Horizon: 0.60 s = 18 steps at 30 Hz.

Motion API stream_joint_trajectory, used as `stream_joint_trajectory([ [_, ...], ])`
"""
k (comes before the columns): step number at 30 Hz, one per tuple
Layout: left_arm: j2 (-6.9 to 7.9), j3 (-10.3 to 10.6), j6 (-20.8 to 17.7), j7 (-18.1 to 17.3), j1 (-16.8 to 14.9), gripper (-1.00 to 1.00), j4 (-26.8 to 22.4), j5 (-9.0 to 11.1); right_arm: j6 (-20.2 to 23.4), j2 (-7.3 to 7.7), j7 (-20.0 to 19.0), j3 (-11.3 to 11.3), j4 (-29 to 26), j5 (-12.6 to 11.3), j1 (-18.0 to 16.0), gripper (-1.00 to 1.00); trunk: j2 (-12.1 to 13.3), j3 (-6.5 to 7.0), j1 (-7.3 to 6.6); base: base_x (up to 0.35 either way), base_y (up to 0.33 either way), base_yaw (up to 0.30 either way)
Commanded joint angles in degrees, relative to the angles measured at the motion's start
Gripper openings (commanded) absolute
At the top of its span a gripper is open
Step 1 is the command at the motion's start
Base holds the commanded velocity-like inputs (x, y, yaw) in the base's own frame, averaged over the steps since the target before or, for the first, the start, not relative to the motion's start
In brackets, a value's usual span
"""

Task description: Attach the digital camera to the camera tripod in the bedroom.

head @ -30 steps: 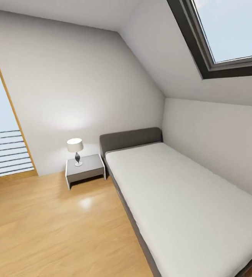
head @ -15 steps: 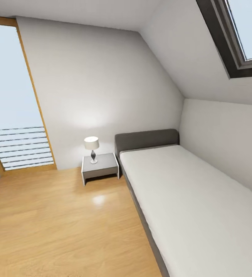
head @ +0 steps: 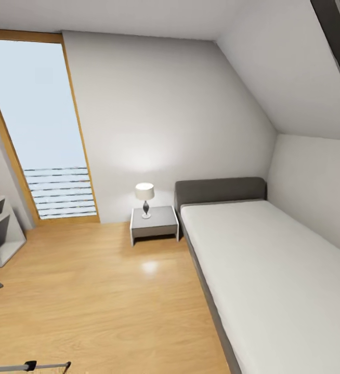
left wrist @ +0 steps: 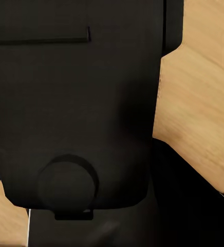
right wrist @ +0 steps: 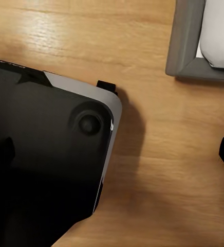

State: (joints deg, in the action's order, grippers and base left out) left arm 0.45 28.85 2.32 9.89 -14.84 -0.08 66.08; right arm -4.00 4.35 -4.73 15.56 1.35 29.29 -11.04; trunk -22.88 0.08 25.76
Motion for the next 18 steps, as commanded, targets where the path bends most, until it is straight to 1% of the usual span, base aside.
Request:
stream_joint_trajectory([
  [1,-0.01,0.51,0.05,0.2,-0.01,-1.0,-0.01,0.36,-0.27,0.04,-0.11,0.49,0.14,0.41,-0.04,1.0,-0.04,-0.02,0.02,0.0,0.0,0.279],
  [18,-0.1,0.51,0.08,0.19,-0.01,-1.0,-0.01,0.35,-0.31,0.04,-0.11,0.52,0.14,0.41,-0.04,1.0,-0.04,-0.02,0.02,0.0,0.0,0.279],
])
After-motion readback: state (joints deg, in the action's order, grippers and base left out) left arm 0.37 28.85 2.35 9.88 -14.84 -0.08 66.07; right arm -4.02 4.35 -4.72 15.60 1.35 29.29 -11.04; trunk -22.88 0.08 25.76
